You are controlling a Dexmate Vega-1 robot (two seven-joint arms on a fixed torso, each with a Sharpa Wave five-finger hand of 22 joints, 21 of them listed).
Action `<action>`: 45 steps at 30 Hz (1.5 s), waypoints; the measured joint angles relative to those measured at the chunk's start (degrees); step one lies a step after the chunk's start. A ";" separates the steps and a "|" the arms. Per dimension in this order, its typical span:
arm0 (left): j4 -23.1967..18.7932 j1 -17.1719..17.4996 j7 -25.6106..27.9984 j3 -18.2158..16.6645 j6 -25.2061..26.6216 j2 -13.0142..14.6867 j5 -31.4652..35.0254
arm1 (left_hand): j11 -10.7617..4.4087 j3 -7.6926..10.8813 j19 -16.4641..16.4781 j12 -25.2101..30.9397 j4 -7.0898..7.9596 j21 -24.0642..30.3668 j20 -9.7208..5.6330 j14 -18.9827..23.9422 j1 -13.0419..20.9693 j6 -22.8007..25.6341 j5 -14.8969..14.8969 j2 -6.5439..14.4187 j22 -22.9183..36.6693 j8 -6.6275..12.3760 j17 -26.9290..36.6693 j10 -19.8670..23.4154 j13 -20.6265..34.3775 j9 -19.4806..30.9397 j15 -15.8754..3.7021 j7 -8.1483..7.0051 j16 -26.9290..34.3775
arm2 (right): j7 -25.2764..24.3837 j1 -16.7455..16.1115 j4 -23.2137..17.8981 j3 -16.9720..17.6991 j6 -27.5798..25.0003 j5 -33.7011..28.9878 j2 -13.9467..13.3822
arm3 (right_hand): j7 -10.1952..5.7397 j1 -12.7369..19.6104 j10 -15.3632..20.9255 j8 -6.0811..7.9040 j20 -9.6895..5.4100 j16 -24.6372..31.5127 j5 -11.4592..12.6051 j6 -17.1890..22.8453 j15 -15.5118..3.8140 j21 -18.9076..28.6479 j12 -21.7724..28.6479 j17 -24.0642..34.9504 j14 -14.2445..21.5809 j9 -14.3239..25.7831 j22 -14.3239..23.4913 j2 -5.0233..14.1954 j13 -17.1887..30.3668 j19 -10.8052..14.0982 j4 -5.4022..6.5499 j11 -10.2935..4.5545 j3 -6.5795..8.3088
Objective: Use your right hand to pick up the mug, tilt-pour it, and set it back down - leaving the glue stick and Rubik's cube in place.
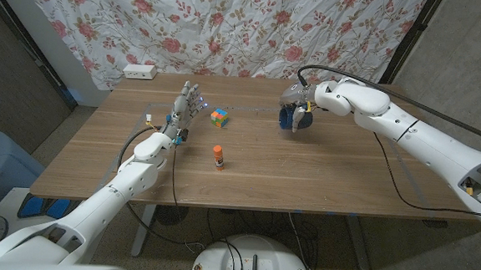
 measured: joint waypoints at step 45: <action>0.00 0.01 -0.08 0.00 -0.04 -0.02 0.01 | 0.00 0.00 0.00 0.00 0.00 0.00 0.00 0.00 0.00 0.00 0.00 0.00 0.00 0.00 0.00 0.00 0.00 0.00 0.00 0.00 0.00 | -8.48 -5.96 -0.38 7.84 -3.56 17.82 -2.29 | -0.32 0.00 0.52 0.01 -0.02 -1.79 -0.72 -0.32 0.00 0.44 -1.65 -0.02 0.80 -1.06 0.00 0.00 0.02 1.26 0.00 -0.50 0.00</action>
